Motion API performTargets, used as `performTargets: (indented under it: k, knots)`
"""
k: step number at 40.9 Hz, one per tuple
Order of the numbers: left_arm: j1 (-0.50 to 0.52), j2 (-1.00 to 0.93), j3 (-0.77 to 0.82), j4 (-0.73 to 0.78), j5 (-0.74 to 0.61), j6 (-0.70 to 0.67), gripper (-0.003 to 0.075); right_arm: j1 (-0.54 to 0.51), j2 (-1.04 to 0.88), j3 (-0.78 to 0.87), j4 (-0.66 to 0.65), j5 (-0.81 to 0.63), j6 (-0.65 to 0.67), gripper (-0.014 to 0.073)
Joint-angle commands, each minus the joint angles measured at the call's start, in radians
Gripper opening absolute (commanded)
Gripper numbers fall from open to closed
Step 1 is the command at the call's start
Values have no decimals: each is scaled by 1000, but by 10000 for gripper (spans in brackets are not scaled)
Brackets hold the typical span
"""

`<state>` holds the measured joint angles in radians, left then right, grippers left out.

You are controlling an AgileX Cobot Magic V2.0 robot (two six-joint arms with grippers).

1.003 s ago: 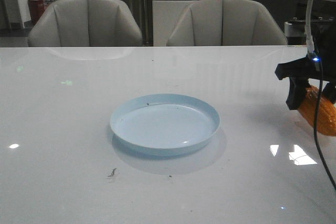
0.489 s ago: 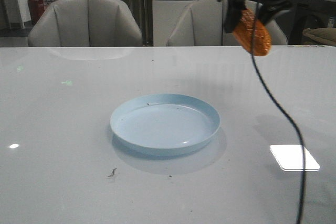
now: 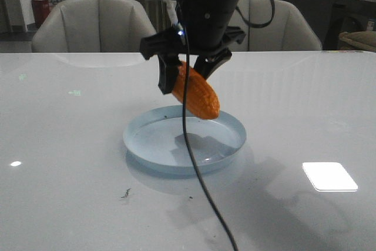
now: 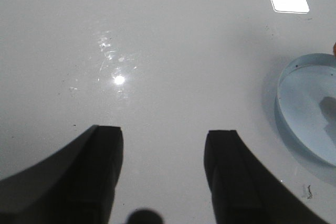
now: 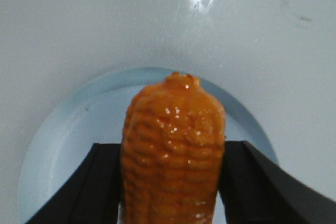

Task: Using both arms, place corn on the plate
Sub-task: 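Lift the corn with the right gripper and carry it over the plate, then lower the corn onto the plate and open the right gripper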

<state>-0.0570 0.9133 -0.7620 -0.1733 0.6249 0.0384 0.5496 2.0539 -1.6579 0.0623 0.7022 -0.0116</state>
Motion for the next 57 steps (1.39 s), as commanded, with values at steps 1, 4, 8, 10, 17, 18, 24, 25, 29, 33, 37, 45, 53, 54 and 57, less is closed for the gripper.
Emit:
performTargets:
  k: [1, 4, 8, 10, 17, 18, 24, 25, 29, 33, 37, 45, 53, 54, 57]
  knots:
    - [2, -13, -27, -18, -71, -9, 426, -1, -22, -35, -7, -2, -8, 283]
    - [2, -13, -27, -18, -71, -9, 426, -1, -3, -35, -7, 14, -8, 318]
    - [2, -13, -27, -18, -71, -9, 426, -1, 13, -35, -7, 20, -8, 405]
    - [2, -13, -27, -18, -71, -9, 426, -1, 15, -35, -7, 20, -8, 436]
    - [2, -13, -27, -18, -71, -9, 426, -1, 14, -70, -7, 24, -8, 465]
    - [2, -13, -27, -18, -71, -9, 426, -1, 13, -79, -7, 27, -8, 465]
    - [2, -13, -27, -18, -71, -9, 426, -1, 13, -132, -7, 57, -8, 465]
    - [2, -13, -27, -18, -71, -9, 426, -1, 13, -138, -7, 57, -8, 465]
    - [2, -13, -27, -18, -71, -9, 426, -1, 13, -142, -7, 58, -8, 499]
    - [2, -13, -27, -18, -71, -9, 426, -1, 15, -142, -7, 70, -8, 548]
    - [2, -13, -27, -18, -71, -9, 426, -1, 15, -142, -7, 70, -8, 555]
    - [2, -13, -27, -18, -71, -9, 426, -5, 13, -165, -33, 55, -8, 547]
    - [2, -13, -27, -18, -71, -9, 426, -47, -29, -356, -140, 230, -7, 542]
    - [2, -13, -27, -18, -71, -9, 426, -60, -38, -379, -143, 253, -5, 542]
    - [2, -13, -27, -18, -71, -9, 426, -101, -80, -445, -133, 302, 28, 542]
